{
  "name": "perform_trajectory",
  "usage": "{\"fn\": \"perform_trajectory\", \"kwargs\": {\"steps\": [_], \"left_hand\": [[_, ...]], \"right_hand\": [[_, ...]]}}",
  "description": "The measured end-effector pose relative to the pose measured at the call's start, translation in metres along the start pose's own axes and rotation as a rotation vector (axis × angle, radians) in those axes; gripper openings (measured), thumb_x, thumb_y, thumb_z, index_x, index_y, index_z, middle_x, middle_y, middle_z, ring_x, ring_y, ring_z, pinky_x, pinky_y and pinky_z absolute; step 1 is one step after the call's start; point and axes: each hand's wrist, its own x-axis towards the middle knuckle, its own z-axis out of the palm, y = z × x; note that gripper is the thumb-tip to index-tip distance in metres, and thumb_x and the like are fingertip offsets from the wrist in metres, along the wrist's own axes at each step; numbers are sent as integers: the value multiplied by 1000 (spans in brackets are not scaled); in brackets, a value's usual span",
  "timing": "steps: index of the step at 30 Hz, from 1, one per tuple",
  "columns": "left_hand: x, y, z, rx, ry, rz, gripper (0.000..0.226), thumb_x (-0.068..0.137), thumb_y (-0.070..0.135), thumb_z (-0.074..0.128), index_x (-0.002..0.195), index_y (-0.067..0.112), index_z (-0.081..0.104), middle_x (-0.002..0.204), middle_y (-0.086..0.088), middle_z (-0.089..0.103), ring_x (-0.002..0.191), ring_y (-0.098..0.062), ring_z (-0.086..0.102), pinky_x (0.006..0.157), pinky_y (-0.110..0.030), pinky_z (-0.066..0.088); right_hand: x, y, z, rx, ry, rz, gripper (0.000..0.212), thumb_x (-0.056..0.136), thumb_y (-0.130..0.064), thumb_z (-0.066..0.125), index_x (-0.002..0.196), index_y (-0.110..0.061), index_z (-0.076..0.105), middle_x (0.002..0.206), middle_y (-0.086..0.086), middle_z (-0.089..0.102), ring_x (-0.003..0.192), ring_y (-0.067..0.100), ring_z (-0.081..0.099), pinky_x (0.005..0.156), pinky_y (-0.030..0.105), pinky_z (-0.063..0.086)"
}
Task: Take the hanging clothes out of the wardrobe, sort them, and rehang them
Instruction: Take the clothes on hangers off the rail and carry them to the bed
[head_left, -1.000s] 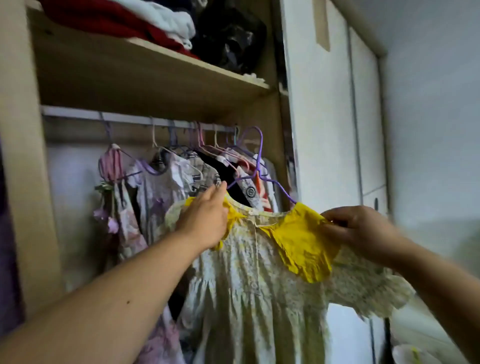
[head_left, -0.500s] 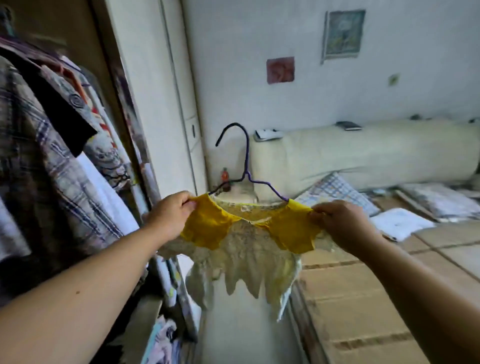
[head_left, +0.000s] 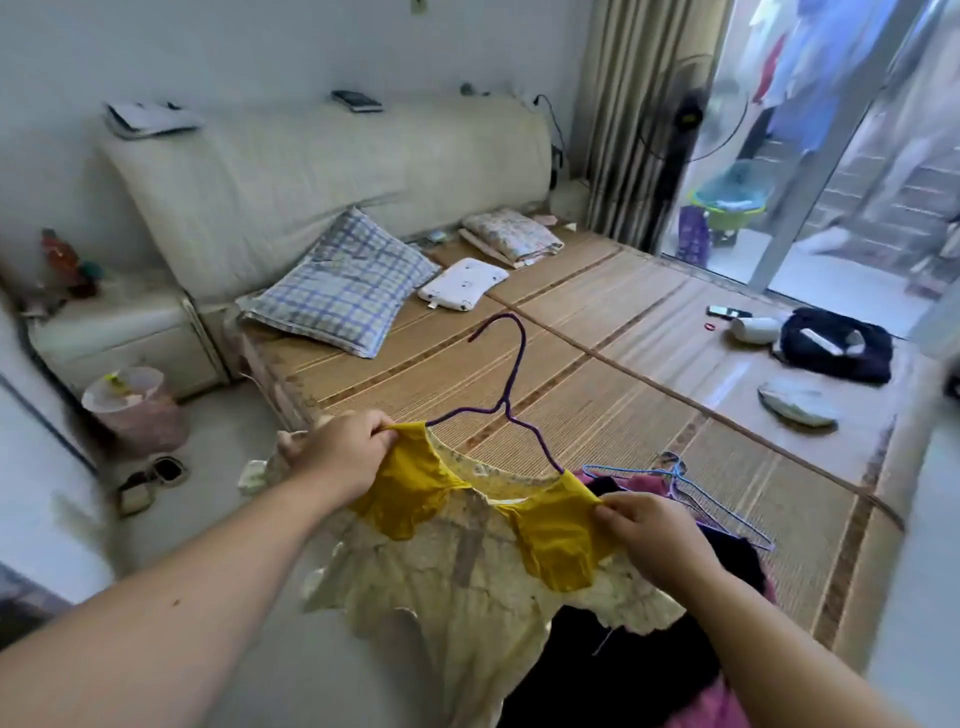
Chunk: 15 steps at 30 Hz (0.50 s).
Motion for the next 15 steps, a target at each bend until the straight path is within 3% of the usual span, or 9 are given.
{"fn": "perform_trajectory", "kwargs": {"steps": [5,9,15], "left_hand": [[9,99,90,11,-232,119,20,95,44,41,97,38,60,114,5,62,122,-27,42,108,-59,15],[19,172,159,-9,-379,185,18,95,42,42,94,35,59,113,4,61,121,-27,44,109,-58,17],[63,253,238,55,-439,204,24,94,45,42,104,35,61,118,6,61,119,-27,43,105,-53,21]], "right_hand": [[-30,112,-19,50,53,222,13,88,-35,60,89,-34,73,70,-21,64,72,-2,58,61,16,40],[-27,191,-38,47,78,366,14,90,-35,59,90,-35,73,74,-20,62,78,9,59,65,26,42],[21,275,-50,91,84,487,16,92,-35,55,88,-37,71,72,-26,60,69,-10,49,54,16,34]]}}
